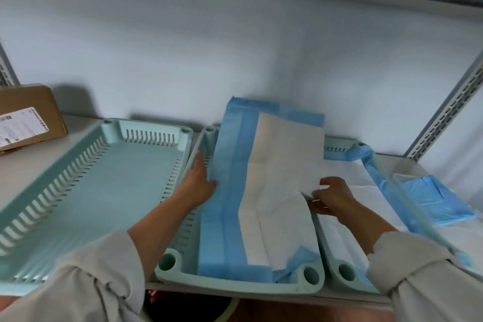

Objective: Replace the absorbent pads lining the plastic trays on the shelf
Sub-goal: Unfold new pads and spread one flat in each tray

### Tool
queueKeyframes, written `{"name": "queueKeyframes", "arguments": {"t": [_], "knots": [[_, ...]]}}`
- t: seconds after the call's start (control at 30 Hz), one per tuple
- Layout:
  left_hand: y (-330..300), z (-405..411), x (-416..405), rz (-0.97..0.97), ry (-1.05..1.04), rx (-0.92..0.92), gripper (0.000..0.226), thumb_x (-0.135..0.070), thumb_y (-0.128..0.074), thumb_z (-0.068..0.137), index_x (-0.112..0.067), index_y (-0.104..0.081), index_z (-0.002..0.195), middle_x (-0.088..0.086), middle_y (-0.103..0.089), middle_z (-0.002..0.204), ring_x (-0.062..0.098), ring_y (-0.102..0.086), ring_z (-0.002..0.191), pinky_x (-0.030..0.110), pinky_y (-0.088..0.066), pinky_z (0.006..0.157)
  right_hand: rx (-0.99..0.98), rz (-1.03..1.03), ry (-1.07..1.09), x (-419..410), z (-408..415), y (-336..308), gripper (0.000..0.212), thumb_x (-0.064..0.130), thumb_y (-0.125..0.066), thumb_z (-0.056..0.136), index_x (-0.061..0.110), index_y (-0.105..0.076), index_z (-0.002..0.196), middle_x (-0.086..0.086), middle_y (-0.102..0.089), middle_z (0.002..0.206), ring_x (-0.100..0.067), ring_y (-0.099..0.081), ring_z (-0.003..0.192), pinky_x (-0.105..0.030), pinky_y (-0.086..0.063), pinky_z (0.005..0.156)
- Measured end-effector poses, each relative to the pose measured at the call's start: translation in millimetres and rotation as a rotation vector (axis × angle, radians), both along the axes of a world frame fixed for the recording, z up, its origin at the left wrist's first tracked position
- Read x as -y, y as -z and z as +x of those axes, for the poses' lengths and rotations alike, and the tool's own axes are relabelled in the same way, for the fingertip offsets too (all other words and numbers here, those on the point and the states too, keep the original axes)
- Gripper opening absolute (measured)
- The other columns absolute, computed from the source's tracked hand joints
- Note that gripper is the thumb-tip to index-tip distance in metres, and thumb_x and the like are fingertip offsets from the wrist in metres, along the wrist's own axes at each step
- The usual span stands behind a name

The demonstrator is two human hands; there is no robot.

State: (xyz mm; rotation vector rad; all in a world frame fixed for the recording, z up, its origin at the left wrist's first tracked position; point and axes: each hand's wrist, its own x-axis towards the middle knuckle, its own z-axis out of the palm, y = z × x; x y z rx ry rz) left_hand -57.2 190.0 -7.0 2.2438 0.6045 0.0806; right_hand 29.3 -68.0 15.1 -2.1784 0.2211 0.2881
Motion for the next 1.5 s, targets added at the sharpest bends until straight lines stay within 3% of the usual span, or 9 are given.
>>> {"name": "queueKeyframes", "arguments": {"t": [0.13,0.3,0.5,0.63,0.9,1.07,1.2,1.33,1.5], "knots": [[12,-6,16,0.438,0.161,-0.015,0.076,-0.021,-0.052,0.092,-0.026,-0.006,0.152,0.009,-0.015,0.156,0.029,-0.022,0.142,0.039,-0.029,0.112,0.139,-0.105,-0.205,-21,-19,-8,0.053,0.019,-0.06,0.089,0.016,-0.041,0.139,-0.011,-0.055,0.128,-0.028,-0.056,0.111,-0.039,-0.048,0.095],[34,1,30,0.171,0.302,-0.241,0.059,-0.025,-0.058,0.09,-0.018,-0.035,0.144,0.011,-0.04,0.144,0.025,-0.045,0.129,0.032,-0.038,0.107,0.233,-0.151,-0.442,-32,-46,-3,0.061,0.01,-0.054,0.091,0.024,-0.03,0.146,-0.002,-0.05,0.138,-0.02,-0.052,0.115,-0.023,-0.036,0.09],[42,6,49,0.382,0.263,-0.326,0.078,-0.061,-0.058,0.081,-0.009,-0.036,0.135,0.016,-0.038,0.136,0.033,-0.04,0.126,0.038,-0.037,0.103,0.362,-0.544,-0.473,-45,-51,7,0.079,0.008,-0.045,0.093,0.03,0.003,0.151,-0.007,-0.02,0.156,-0.025,-0.034,0.136,-0.037,-0.036,0.105],[45,10,57,0.45,0.252,-0.346,0.08,-0.052,-0.065,0.08,-0.007,-0.028,0.136,0.017,-0.033,0.136,0.035,-0.037,0.127,0.039,-0.037,0.103,0.452,-0.767,-0.636,-56,-64,9,0.061,0.022,-0.042,0.098,0.027,-0.013,0.151,-0.005,0.0,0.161,-0.022,-0.003,0.148,-0.039,-0.006,0.12],[48,15,59,0.132,0.196,-0.227,0.059,-0.005,-0.055,0.084,-0.018,-0.035,0.138,0.016,-0.042,0.128,0.031,-0.056,0.108,0.033,-0.045,0.092,0.123,-0.732,-0.88,-63,-78,39,0.048,0.035,-0.045,0.097,0.018,-0.037,0.141,-0.007,-0.041,0.142,-0.024,-0.042,0.128,-0.037,-0.039,0.103],[20,15,48,-0.021,0.18,0.049,0.066,0.013,-0.046,0.082,-0.025,-0.045,0.136,0.006,-0.05,0.107,0.018,-0.054,0.085,0.022,-0.048,0.061,0.051,-0.653,-0.872,-59,-71,43,0.057,0.042,-0.047,0.095,0.02,-0.03,0.144,-0.007,-0.041,0.143,-0.025,-0.041,0.13,-0.04,-0.037,0.107],[-6,-2,31,0.181,0.183,0.215,0.064,0.017,-0.042,0.078,-0.024,-0.056,0.126,0.002,-0.046,0.11,0.011,-0.049,0.086,0.019,-0.042,0.077,0.04,-0.437,-0.9,-65,-77,37,0.078,0.051,-0.052,0.091,0.023,-0.012,0.152,-0.001,-0.027,0.155,-0.02,-0.031,0.14,-0.035,-0.027,0.113],[-19,-25,27,0.261,0.235,0.239,0.059,0.014,-0.045,0.079,-0.026,-0.06,0.119,-0.004,-0.05,0.104,0.014,-0.055,0.096,0.022,-0.047,0.082,-0.156,0.227,-0.679,-93,-89,26,0.053,0.038,-0.053,0.095,0.039,-0.03,0.142,0.004,-0.048,0.142,-0.018,-0.048,0.127,-0.044,-0.039,0.109],[-43,-59,-3,0.735,0.214,0.053,0.037,-0.007,-0.049,0.093,-0.023,-0.057,0.125,0.002,-0.055,0.123,0.022,-0.05,0.116,0.035,-0.048,0.096,-0.069,0.295,-0.654,-134,-109,20,0.058,0.022,-0.046,0.099,0.037,-0.021,0.149,0.005,-0.034,0.151,-0.015,-0.039,0.134,-0.033,-0.036,0.108]]}}
